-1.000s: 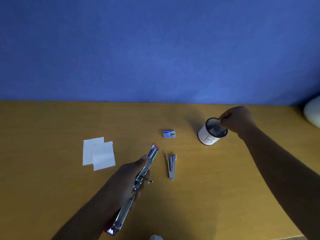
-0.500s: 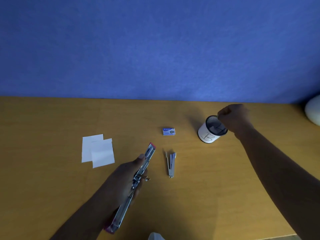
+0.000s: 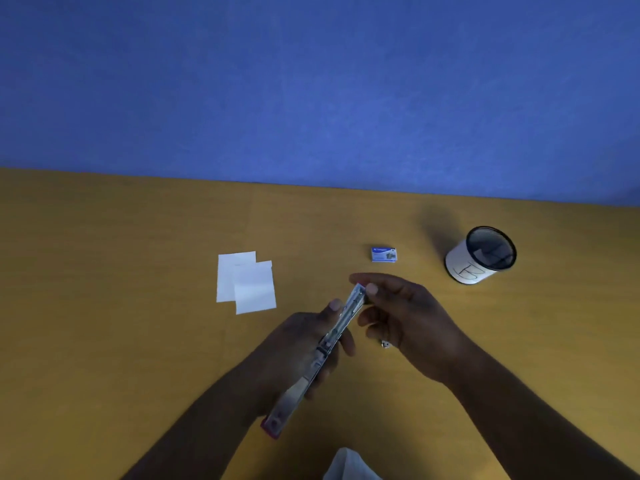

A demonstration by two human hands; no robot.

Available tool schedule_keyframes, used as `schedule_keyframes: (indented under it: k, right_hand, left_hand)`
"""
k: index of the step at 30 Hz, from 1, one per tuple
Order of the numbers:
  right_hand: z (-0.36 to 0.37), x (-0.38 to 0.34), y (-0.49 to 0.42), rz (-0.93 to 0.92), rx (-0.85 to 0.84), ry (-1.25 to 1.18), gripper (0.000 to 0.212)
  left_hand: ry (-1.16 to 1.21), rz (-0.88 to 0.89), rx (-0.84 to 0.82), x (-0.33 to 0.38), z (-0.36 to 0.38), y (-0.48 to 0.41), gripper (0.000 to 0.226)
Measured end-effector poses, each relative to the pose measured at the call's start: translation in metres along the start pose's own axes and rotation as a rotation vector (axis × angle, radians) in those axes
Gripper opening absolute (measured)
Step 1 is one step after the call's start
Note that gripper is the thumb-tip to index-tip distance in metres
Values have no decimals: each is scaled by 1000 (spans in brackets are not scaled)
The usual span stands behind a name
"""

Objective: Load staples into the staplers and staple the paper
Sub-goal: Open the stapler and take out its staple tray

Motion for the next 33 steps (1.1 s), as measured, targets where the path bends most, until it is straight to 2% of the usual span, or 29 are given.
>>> schedule_keyframes:
  k: [2,4,9,15,17,20,25,29,33]
  right_hand:
    - [1,1,-1,-22,-12,-38,37]
    - [-1,2,-2,-24,-1,53,31]
    - [-9,5,-9,-24,115,158,15]
    - [-24,20,-17,27,206,248,12]
    - [-27,29,-21,59,207,279,13]
    - [-31,42,-27,108,205,367,18]
    - [-37,66,-34,163,138,969,30]
    - [-33,82,-36,110,83,1380,28]
    - [-30,91,-42,74,140,1565,29]
  left_hand:
    - [-32,50,-10,-2,-2,13,68]
    - [-32,53,-2,-2,-2,14,68]
    - [3,96,6,-9,-11,11,54]
    - [-126,107,115,-30,-32,4,40]
    - [-268,90,210,-40,-41,1,36]
    - [-660,135,372,-51,-51,-5,31]
    - [-887,152,437,-67,-62,-18,18]
    - [-1045,175,520,-77,-68,-27,19]
    - [-1098,134,565,-86,-69,-35,19]
Point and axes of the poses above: each hand's wrist, its own y-axis away from the middle knuckle, its own z-axis out of the palm, x = y × z, the point moved 3 cm from there along -y, towards the middle knuckle, and after that the axes turned 11 degrees about -x, right-handed, at the moved point
